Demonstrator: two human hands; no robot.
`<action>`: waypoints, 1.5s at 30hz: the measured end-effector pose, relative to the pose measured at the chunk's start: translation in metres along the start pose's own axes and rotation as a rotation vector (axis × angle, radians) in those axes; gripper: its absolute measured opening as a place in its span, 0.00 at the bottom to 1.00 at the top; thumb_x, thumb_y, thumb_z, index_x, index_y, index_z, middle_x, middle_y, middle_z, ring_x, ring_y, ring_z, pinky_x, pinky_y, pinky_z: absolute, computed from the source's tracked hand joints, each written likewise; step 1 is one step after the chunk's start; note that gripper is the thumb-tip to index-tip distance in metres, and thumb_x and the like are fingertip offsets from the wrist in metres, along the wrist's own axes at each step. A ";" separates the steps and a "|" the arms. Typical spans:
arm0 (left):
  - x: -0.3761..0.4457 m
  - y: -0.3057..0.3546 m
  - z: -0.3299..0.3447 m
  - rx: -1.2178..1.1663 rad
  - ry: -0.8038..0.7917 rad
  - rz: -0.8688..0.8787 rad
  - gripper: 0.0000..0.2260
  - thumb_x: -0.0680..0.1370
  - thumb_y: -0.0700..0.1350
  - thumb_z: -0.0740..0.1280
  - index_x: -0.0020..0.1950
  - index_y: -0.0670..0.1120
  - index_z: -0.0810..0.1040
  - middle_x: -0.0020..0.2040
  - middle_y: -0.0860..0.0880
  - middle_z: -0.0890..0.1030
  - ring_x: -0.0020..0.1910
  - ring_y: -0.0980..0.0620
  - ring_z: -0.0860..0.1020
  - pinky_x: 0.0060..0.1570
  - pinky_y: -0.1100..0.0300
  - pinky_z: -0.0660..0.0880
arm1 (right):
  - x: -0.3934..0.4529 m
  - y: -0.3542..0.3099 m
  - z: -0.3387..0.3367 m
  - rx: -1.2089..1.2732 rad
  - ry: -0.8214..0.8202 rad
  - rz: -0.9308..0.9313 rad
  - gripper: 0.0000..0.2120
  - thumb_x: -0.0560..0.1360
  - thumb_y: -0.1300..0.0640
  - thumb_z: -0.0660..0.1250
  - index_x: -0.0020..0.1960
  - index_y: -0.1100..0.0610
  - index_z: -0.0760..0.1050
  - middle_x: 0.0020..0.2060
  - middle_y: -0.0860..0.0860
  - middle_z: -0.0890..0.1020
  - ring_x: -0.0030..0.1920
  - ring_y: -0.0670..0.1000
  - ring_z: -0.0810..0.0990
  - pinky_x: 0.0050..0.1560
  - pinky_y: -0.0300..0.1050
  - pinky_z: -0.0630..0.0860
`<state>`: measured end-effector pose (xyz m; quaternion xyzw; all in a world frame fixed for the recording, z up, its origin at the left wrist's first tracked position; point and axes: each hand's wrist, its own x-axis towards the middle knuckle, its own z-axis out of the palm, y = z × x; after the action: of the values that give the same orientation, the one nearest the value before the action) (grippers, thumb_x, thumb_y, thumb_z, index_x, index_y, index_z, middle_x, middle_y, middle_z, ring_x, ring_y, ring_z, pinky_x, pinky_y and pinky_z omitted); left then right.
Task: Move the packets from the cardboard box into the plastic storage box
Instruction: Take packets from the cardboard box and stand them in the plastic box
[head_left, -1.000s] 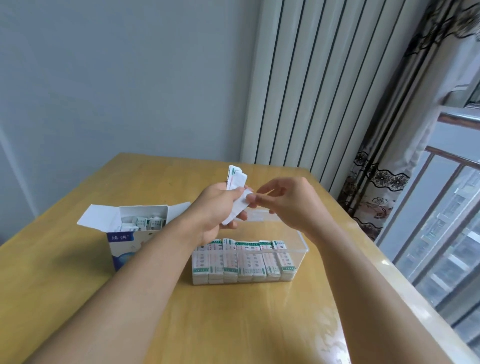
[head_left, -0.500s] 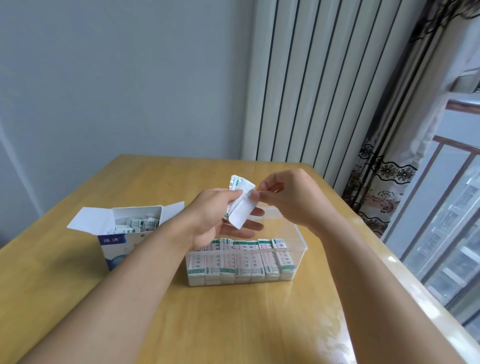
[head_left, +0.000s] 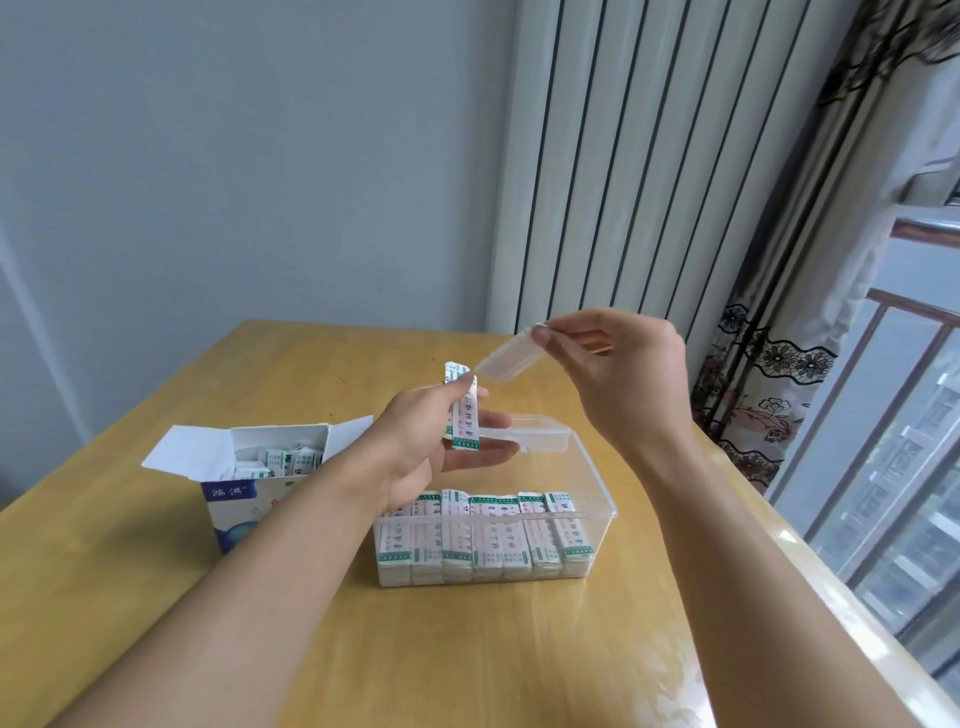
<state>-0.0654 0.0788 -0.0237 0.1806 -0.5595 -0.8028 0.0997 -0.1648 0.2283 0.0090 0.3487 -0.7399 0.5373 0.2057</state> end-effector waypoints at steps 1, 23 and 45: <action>0.000 0.000 0.000 -0.029 0.009 -0.010 0.19 0.86 0.51 0.59 0.65 0.36 0.75 0.51 0.34 0.85 0.50 0.32 0.84 0.45 0.47 0.85 | -0.002 -0.004 0.000 -0.043 0.009 -0.091 0.04 0.72 0.54 0.78 0.47 0.51 0.87 0.38 0.39 0.85 0.38 0.38 0.83 0.45 0.34 0.80; -0.006 0.004 0.007 0.180 -0.129 0.024 0.16 0.86 0.49 0.58 0.62 0.41 0.80 0.50 0.42 0.86 0.35 0.49 0.81 0.29 0.60 0.72 | -0.003 0.011 0.013 -0.178 -0.333 0.063 0.09 0.75 0.53 0.76 0.54 0.51 0.86 0.45 0.42 0.87 0.44 0.35 0.84 0.47 0.33 0.81; 0.004 -0.004 -0.002 0.216 0.001 -0.019 0.14 0.85 0.39 0.54 0.63 0.41 0.77 0.32 0.44 0.76 0.22 0.55 0.65 0.16 0.67 0.57 | -0.005 -0.003 0.006 -0.080 -0.591 0.026 0.16 0.74 0.60 0.77 0.59 0.46 0.82 0.44 0.47 0.85 0.34 0.47 0.83 0.38 0.48 0.83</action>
<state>-0.0678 0.0771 -0.0287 0.1958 -0.6411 -0.7386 0.0723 -0.1586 0.2235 0.0050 0.4721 -0.7926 0.3857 -0.0122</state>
